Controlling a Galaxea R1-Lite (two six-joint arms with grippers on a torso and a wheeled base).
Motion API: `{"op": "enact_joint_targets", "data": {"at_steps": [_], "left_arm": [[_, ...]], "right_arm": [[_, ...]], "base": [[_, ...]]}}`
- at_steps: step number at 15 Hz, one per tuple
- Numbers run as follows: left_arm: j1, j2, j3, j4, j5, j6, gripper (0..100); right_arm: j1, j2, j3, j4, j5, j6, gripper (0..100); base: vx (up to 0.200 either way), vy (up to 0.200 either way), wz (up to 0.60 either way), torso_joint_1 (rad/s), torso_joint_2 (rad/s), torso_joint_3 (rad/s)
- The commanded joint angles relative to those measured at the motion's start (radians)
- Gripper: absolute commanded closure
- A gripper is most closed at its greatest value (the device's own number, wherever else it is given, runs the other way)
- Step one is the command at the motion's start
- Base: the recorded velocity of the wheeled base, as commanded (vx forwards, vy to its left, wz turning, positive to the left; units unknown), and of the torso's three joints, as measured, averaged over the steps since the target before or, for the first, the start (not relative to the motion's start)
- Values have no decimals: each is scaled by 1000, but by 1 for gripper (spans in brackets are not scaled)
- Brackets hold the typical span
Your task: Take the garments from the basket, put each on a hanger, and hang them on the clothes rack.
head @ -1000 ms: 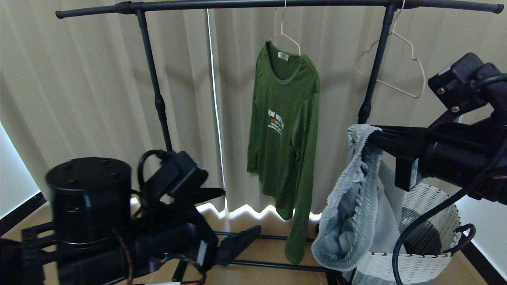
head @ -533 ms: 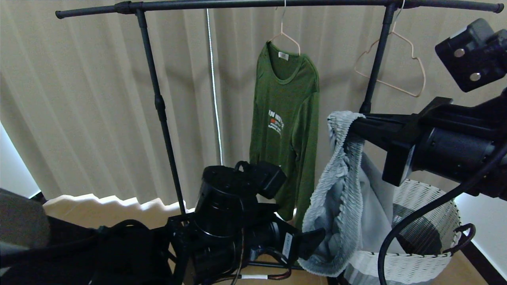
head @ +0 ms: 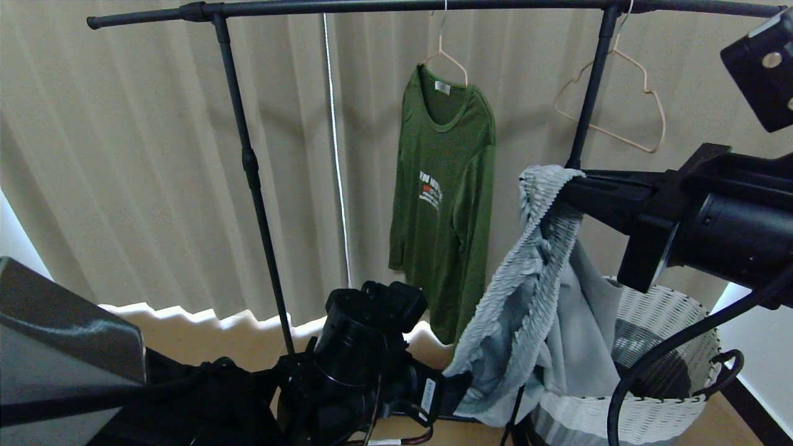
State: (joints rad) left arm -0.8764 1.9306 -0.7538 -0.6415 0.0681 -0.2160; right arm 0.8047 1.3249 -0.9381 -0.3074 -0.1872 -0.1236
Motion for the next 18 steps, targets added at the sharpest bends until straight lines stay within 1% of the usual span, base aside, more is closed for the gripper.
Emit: {"op": "enact_joint_targets", "data": {"at_steps": [1,3,4,5,6,7,8,9,10,11,12,13,14,15,16,17,18], "left_arm": [[2,-27,34,0,7,3,100],[4,-85,71,0,9,17,100],[5,-142,117,-3,13,36,100],[11,-223,177,-4,21,79,100],[30,-311,225,-3,19,130,100],[62,-407,243,13,15,205,100],[122,-483,214,57,15,265,100],[152,-516,177,95,13,283,100],[226,-581,33,235,13,303,100],[270,-595,-88,339,12,305,100],[309,-590,-223,419,12,305,100],[339,-570,-375,471,12,305,100],[355,-518,-524,506,12,306,100],[358,-496,-593,525,12,306,100],[359,-449,-771,597,13,314,100],[356,-406,-960,727,12,319,100],[346,-391,-1039,809,12,317,100]], "right_arm": [[-2,-15,5,1,-1,-1,100],[-27,-23,18,1,-1,-1,100],[-45,-21,24,-1,0,1,100],[-82,-18,33,-4,2,1,100],[-94,-16,38,-5,2,2,100],[-128,-4,45,-12,14,4,100],[-151,5,45,-13,43,12,100],[-156,10,42,-13,54,16,100],[-157,19,27,-15,63,27,100],[-159,20,7,-15,63,29,100],[-165,20,-15,-15,63,32,100],[-179,20,-54,-15,63,30,100],[-190,25,-105,-13,61,29,100],[-194,33,-134,-13,61,29,100],[-214,51,-211,-7,61,24,100],[-236,69,-288,4,61,19,100],[-243,76,-311,4,61,10,100]], "base": [[0,0,0,0,0,0],[0,0,0,0,0,0],[0,0,0,0,0,0],[0,0,0,0,0,0],[0,0,0,0,0,0],[0,0,0,0,0,0],[0,0,0,0,0,0],[0,0,0,0,0,0],[0,0,0,0,0,0],[0,0,0,0,0,0],[0,0,0,0,0,0],[0,0,0,0,0,0],[0,0,0,0,0,0],[0,0,0,0,0,0],[0,0,0,0,0,0],[0,0,0,0,0,0],[0,0,0,0,0,0]]}}
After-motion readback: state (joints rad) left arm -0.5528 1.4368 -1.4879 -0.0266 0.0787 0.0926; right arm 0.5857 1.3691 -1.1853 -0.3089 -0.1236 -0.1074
